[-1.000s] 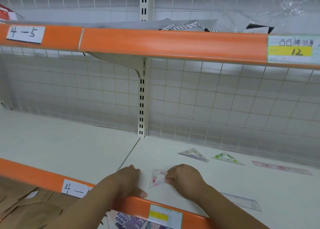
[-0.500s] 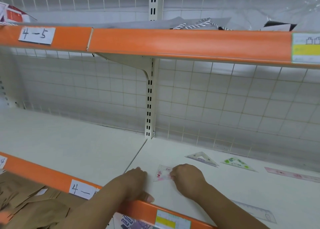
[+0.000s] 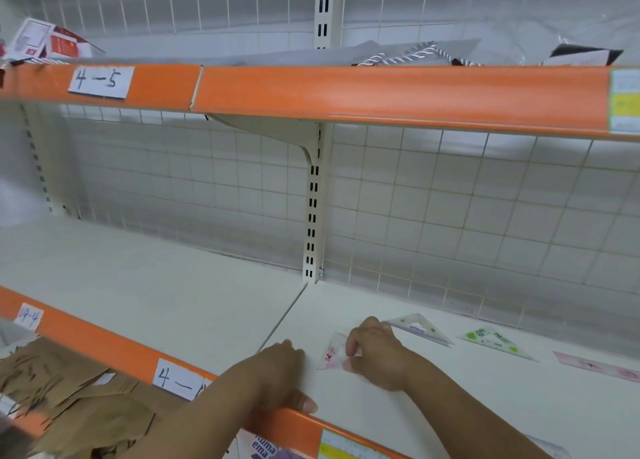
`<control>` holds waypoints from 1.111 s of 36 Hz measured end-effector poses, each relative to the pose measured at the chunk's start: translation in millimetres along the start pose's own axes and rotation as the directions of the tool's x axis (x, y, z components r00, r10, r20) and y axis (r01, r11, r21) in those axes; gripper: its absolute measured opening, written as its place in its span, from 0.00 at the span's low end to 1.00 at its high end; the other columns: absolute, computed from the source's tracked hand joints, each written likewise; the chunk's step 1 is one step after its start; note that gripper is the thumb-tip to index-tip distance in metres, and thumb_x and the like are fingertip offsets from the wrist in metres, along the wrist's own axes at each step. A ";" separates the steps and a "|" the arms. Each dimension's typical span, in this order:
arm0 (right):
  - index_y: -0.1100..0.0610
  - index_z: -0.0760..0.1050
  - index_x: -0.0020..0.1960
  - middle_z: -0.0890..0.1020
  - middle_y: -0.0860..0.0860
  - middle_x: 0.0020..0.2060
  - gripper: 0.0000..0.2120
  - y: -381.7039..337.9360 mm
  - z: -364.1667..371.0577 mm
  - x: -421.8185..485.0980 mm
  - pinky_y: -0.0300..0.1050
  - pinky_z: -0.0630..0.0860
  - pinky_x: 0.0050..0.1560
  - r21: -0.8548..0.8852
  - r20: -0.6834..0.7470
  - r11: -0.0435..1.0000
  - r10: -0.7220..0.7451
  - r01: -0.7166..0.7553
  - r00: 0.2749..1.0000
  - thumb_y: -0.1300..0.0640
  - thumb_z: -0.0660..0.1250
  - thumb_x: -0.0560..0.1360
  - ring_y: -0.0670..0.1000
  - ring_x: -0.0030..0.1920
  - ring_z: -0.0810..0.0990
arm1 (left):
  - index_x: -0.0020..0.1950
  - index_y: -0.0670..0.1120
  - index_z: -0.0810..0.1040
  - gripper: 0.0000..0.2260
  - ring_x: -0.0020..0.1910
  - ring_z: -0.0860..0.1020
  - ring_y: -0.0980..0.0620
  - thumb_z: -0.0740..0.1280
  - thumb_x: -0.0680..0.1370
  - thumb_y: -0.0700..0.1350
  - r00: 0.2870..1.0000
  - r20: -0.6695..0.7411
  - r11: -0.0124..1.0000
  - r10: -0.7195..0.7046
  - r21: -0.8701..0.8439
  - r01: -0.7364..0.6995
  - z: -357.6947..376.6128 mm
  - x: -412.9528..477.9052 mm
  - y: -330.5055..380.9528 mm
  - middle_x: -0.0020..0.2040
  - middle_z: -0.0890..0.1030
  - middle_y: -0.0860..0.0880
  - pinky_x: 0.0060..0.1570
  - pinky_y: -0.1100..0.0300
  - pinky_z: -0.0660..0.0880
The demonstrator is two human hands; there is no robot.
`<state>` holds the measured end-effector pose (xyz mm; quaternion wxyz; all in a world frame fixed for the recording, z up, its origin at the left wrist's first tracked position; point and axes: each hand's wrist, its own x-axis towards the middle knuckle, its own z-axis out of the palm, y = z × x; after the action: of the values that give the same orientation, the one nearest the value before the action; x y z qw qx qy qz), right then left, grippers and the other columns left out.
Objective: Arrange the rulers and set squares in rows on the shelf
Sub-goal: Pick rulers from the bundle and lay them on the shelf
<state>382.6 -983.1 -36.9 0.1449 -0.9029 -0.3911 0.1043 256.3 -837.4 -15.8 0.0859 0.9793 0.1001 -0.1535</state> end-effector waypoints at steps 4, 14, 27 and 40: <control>0.48 0.69 0.48 0.66 0.50 0.55 0.06 0.2 -0.4 -1.0 0.46 0.67 0.62 0.004 -0.006 1.000 -0.019 0.019 1.000 0.50 0.66 0.75 0.52 0.62 0.66 | 0.68 0.43 0.66 0.30 0.65 0.68 0.45 0.68 0.74 0.59 1.000 0.001 1.000 -0.002 0.005 0.002 -1.3 -1.1 0.9 0.65 0.68 0.43 0.61 0.53 0.67; 0.50 0.66 0.50 0.65 0.50 0.52 0.11 0.2 -4.3 10.7 0.42 0.67 0.56 0.060 -0.011 0.998 -0.028 0.028 1.000 0.48 0.67 0.74 0.50 0.56 0.67 | 0.68 0.43 0.66 0.30 0.65 0.68 0.45 0.69 0.73 0.58 1.000 0.007 1.000 -0.014 -0.014 0.014 -1.2 -0.4 0.7 0.64 0.67 0.44 0.61 0.52 0.67; 0.52 0.65 0.50 0.67 0.50 0.52 0.10 -2.3 -7.5 50.5 0.40 0.65 0.47 0.048 -0.126 0.995 -0.079 0.085 0.989 0.56 0.66 0.75 0.50 0.49 0.69 | 0.73 0.42 0.62 0.34 0.69 0.65 0.45 0.69 0.74 0.57 1.000 0.011 1.000 -0.024 -0.016 0.024 -1.8 1.8 0.4 0.68 0.64 0.43 0.66 0.51 0.65; 0.54 0.74 0.60 0.69 0.49 0.49 0.13 9.4 6.5 83.3 0.39 0.66 0.55 0.070 -0.154 0.992 -0.091 0.103 0.984 0.56 0.63 0.77 0.55 0.57 0.71 | 0.72 0.40 0.62 0.35 0.72 0.63 0.42 0.70 0.74 0.57 1.000 0.019 1.000 -0.024 0.000 0.024 2.4 5.9 -3.1 0.71 0.62 0.40 0.69 0.49 0.64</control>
<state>443.0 -926.7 -52.5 0.2142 -0.8817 -0.4181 0.0437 260.5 -833.9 -20.4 0.0849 0.9766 0.1108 -0.1637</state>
